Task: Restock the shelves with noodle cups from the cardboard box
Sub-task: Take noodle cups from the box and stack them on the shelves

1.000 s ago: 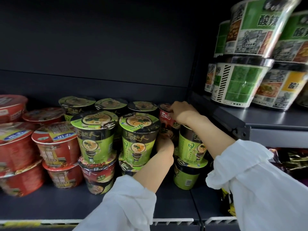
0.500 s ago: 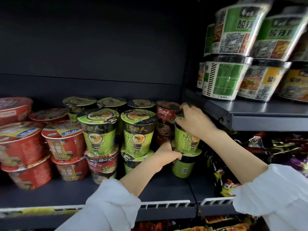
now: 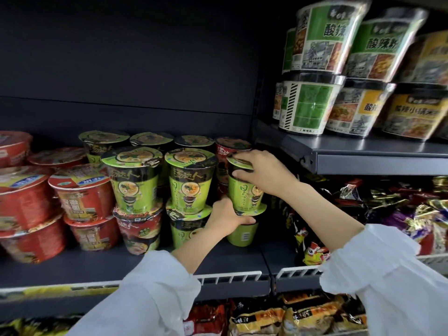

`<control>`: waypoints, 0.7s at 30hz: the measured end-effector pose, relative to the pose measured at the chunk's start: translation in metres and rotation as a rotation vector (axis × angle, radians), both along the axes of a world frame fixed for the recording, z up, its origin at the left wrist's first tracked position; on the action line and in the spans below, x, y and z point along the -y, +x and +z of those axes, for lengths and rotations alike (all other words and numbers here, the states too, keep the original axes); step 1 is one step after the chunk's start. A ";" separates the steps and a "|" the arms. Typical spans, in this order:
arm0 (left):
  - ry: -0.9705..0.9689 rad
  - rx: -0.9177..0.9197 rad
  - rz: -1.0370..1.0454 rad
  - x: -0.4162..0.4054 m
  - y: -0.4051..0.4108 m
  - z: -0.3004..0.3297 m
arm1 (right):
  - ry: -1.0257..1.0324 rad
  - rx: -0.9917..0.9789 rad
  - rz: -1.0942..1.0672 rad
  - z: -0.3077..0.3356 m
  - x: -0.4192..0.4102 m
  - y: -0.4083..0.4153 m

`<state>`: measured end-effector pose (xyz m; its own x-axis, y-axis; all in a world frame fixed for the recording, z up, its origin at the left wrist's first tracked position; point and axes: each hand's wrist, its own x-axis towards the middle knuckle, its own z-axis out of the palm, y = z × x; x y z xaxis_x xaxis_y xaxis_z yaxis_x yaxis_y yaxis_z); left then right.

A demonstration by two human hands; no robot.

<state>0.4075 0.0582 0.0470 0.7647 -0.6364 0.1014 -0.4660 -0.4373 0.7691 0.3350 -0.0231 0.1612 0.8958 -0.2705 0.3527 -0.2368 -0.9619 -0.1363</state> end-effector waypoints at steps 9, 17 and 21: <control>0.218 0.148 0.055 -0.017 -0.021 0.019 | 0.032 -0.028 0.023 0.002 -0.002 -0.003; 0.422 0.357 -0.032 -0.035 -0.025 0.024 | 0.075 -0.009 0.047 -0.001 0.006 -0.009; 0.386 0.101 -0.041 -0.051 -0.014 0.029 | 0.103 0.009 0.047 -0.004 0.012 -0.009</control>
<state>0.3938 0.1090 0.0756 0.7359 -0.6726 -0.0777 -0.5542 -0.6643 0.5016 0.3257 -0.0346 0.1569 0.9051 -0.2639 0.3333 -0.1905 -0.9526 -0.2370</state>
